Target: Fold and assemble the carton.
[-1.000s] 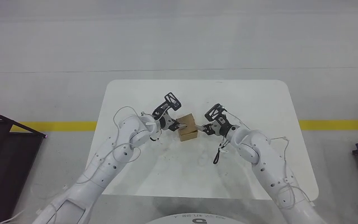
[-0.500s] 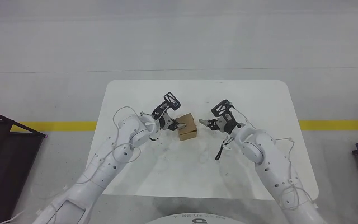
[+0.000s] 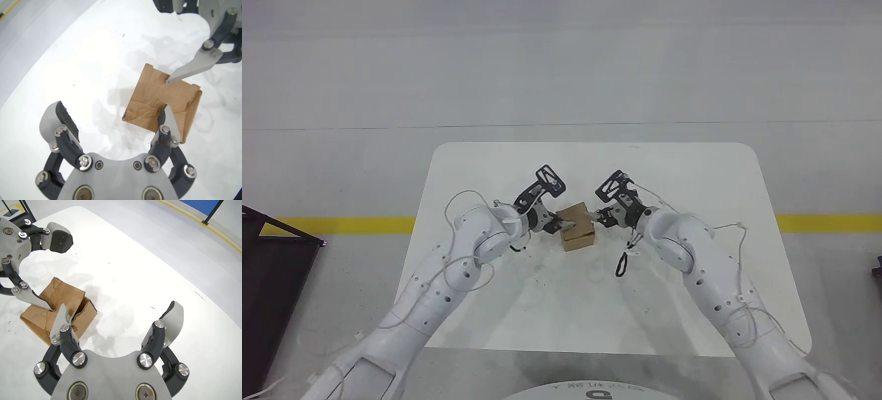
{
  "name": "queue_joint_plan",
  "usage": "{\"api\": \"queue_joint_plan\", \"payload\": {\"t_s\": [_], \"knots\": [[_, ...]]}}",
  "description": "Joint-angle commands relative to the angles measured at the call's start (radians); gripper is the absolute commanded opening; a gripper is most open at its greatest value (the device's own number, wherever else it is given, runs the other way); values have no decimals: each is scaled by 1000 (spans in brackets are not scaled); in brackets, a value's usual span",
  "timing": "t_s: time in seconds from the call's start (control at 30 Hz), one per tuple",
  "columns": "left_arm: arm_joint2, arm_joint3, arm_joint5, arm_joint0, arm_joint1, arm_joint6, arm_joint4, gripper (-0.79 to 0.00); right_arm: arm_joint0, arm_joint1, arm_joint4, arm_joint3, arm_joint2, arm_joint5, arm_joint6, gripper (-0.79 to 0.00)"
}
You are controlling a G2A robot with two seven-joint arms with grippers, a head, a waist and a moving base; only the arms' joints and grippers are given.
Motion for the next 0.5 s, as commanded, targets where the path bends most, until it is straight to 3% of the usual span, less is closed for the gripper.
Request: {"api": "queue_joint_plan", "payload": {"t_s": [0.0, 0.47], "knots": [[-1, 1, 0, 0, 0, 0, 0, 0, 9, -3, 0, 12, -9, -1, 2, 0], [-9, 10, 2, -6, -2, -9, -9, 0, 31, -8, 7, 64, -24, -19, 0, 0]]}}
